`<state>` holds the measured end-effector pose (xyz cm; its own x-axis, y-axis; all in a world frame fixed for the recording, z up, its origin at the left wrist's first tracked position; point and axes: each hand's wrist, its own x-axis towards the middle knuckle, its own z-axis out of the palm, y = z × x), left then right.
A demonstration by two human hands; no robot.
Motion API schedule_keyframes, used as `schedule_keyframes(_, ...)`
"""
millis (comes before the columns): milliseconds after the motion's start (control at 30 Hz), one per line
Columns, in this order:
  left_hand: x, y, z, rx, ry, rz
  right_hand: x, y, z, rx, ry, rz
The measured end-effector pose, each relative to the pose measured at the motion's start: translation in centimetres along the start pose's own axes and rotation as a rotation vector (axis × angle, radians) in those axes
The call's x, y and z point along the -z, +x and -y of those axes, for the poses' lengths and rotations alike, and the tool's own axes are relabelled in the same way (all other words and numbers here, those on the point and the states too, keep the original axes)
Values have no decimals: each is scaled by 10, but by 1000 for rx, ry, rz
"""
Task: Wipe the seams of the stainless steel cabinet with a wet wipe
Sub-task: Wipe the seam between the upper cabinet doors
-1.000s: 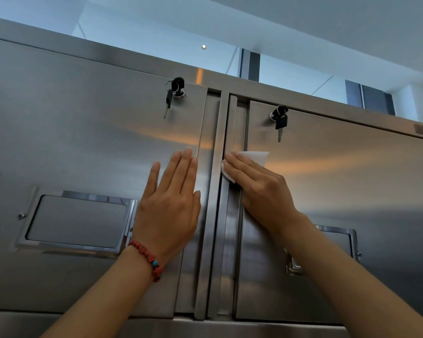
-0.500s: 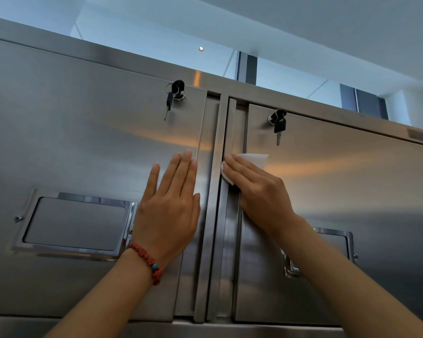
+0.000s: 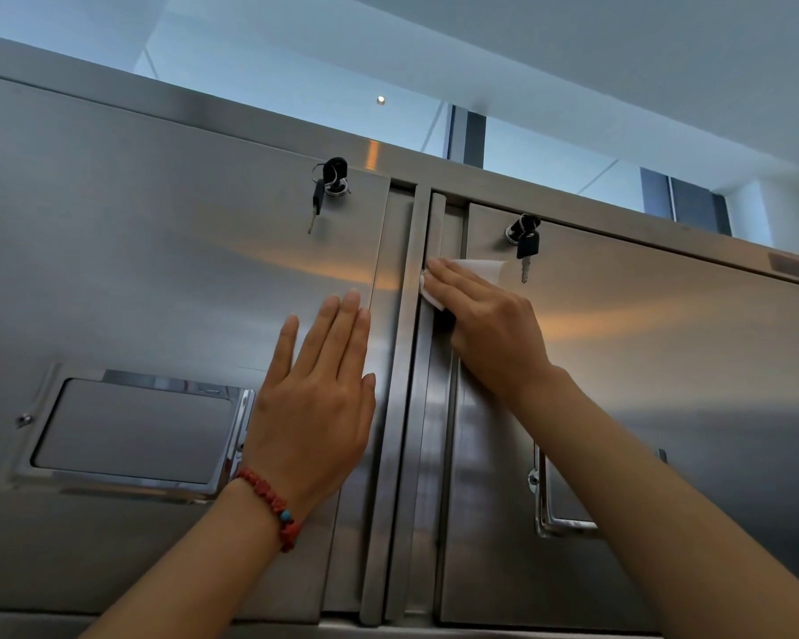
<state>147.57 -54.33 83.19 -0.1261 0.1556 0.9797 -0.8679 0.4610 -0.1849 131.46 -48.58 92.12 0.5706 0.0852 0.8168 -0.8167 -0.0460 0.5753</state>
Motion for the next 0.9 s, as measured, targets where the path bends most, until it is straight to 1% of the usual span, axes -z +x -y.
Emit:
schedule_keyframes(133, 1, 1, 0, 0, 6, 4, 1, 3, 1, -14, -14, 2)
schedule_keyframes(367, 2, 0, 0, -7, 6, 7, 0, -11, 4, 27, -8, 3)
schedule_keyframes(600, 0, 0, 1, -7, 5, -5, -2, 4, 3, -41, -11, -10)
schedule_keyframes(733, 0, 0, 0, -7, 0, -2, -4, -7, 5, -12, -23, -38)
schedule_keyframes(900, -1, 0, 1, -5, -1, 0, -4, -2, 2, -7, -22, -41)
